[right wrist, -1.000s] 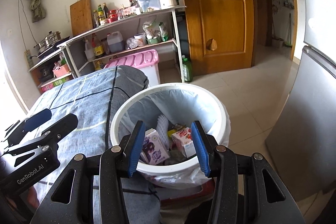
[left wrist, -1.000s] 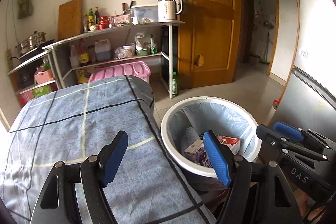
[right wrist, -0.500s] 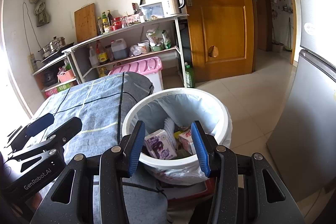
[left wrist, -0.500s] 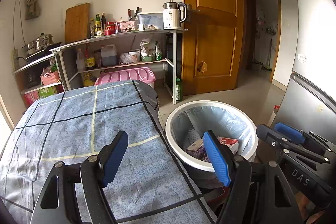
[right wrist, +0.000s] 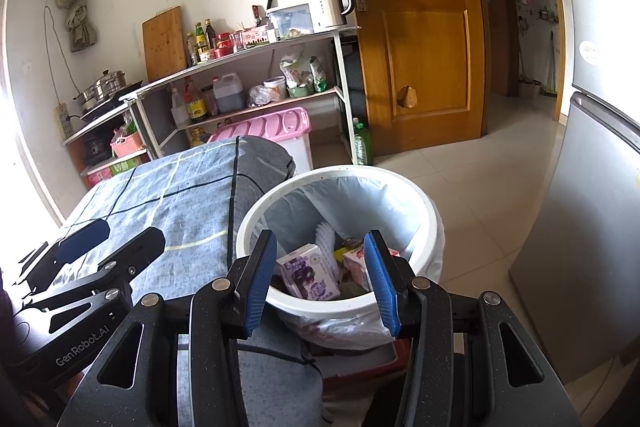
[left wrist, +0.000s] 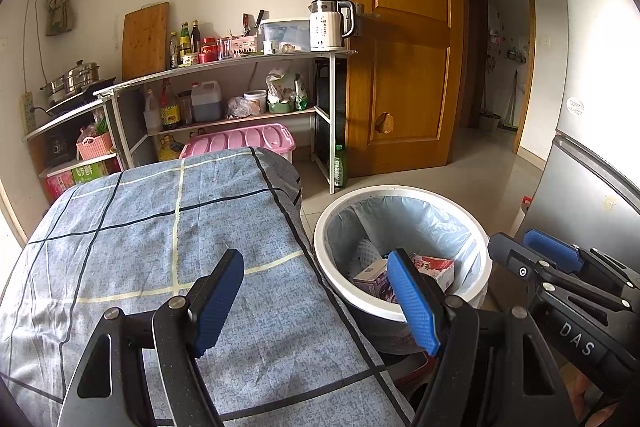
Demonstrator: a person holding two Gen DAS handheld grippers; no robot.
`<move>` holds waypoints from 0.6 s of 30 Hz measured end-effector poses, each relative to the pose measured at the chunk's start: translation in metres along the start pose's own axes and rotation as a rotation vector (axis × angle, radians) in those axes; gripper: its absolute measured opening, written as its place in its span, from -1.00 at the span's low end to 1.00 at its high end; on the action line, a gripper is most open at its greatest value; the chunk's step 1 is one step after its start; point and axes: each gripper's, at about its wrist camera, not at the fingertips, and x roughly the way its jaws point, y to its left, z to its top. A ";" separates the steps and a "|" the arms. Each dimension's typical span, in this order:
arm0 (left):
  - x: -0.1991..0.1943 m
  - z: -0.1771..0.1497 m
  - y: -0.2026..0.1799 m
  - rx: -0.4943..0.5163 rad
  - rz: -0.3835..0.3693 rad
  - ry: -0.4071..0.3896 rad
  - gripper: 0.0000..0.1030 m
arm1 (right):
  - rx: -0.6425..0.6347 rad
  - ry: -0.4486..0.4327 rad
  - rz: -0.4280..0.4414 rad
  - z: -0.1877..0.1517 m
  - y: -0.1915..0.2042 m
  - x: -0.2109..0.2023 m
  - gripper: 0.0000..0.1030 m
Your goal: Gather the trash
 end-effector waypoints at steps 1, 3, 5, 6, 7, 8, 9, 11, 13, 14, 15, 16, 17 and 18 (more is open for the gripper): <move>0.000 0.000 0.000 0.001 -0.002 -0.001 0.44 | 0.001 0.000 0.001 0.000 0.001 -0.001 -0.09; 0.000 0.001 0.000 0.001 -0.001 -0.001 0.44 | 0.002 0.001 0.000 0.000 0.001 -0.001 -0.09; 0.000 0.001 0.000 0.003 -0.002 -0.001 0.44 | 0.000 0.000 -0.001 0.000 0.000 -0.001 -0.09; 0.000 0.001 0.000 0.004 0.000 0.000 0.44 | 0.001 0.000 -0.001 -0.001 0.001 -0.001 -0.09; 0.001 0.000 0.000 0.005 0.001 0.000 0.44 | 0.001 0.000 0.001 0.000 0.000 -0.001 -0.09; 0.001 0.000 0.000 0.005 0.001 0.000 0.44 | 0.000 0.001 0.000 0.000 0.000 -0.001 -0.09; 0.000 0.000 0.000 0.005 0.001 0.000 0.44 | 0.001 0.000 -0.001 0.000 0.000 -0.001 -0.09; 0.000 0.000 0.000 0.005 0.002 -0.001 0.44 | 0.003 0.000 0.001 0.000 0.001 -0.001 -0.09; 0.000 0.000 0.000 0.002 0.004 0.001 0.44 | 0.002 0.001 -0.001 -0.001 0.000 -0.001 -0.09; 0.000 -0.001 0.000 0.000 0.004 -0.001 0.44 | 0.003 0.000 0.000 -0.002 0.000 -0.001 -0.09; -0.001 -0.001 0.000 -0.001 0.003 -0.001 0.44 | 0.003 -0.002 0.001 -0.002 0.001 -0.002 -0.09; -0.001 -0.001 0.000 -0.002 0.003 0.000 0.44 | 0.003 -0.001 0.000 -0.003 0.001 -0.002 -0.09; -0.001 -0.001 0.001 -0.002 0.003 0.001 0.44 | 0.004 -0.002 0.000 -0.003 0.001 -0.002 -0.09; 0.000 0.000 0.001 -0.001 0.003 0.001 0.44 | 0.005 -0.002 0.001 -0.003 0.001 -0.002 -0.09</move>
